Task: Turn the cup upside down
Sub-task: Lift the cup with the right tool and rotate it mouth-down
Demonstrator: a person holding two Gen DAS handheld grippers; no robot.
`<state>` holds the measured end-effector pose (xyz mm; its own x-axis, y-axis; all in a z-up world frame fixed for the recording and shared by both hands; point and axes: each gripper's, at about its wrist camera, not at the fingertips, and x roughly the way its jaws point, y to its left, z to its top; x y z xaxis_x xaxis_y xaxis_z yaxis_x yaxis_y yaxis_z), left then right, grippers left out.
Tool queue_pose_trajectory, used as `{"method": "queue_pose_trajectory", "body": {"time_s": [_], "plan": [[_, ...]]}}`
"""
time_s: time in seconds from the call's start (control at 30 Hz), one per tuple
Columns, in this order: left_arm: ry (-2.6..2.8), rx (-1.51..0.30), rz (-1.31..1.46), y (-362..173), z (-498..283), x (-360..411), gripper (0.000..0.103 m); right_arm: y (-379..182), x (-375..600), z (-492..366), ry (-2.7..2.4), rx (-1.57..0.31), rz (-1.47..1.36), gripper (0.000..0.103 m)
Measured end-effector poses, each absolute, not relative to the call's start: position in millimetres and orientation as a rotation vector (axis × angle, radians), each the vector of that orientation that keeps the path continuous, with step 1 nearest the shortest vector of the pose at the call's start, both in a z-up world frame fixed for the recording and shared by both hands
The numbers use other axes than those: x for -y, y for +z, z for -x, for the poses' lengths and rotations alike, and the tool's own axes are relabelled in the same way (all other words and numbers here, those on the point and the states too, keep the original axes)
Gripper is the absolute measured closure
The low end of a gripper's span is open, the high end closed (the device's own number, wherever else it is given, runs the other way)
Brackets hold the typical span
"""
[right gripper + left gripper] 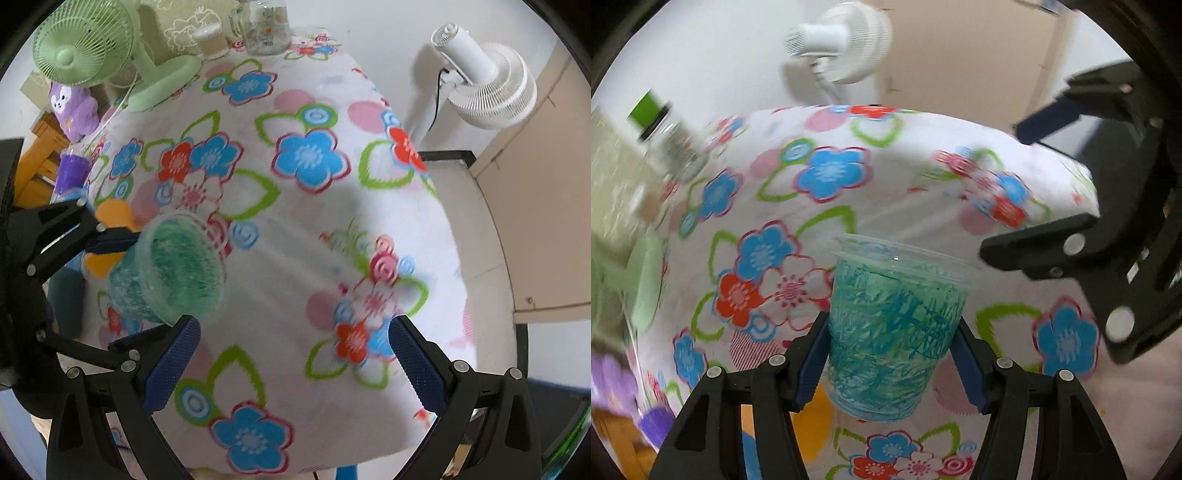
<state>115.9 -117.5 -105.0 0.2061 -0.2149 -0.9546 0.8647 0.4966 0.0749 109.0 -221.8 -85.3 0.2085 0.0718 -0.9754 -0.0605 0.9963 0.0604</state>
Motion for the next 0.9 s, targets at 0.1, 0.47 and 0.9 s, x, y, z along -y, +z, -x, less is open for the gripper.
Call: {"method": "queue_pose_trajectory", "body": {"time_s": [0.1,0.47,0.9], "plan": [[-0.923,-1.084,-0.804,-111,-105,120,0.038,-89,216,-97,0.069,-1.364,-0.014,0.000],[-1.097,-0.982,-1.008,-130,-76,122,0.038,-104,210,-68,0.020,-1.393,-0.054,0.000],[-0.817,-1.111,-0.787,-95,-79,108,0.009,-76,200,-77,0.170,-1.372,0.075,0.000]]}}
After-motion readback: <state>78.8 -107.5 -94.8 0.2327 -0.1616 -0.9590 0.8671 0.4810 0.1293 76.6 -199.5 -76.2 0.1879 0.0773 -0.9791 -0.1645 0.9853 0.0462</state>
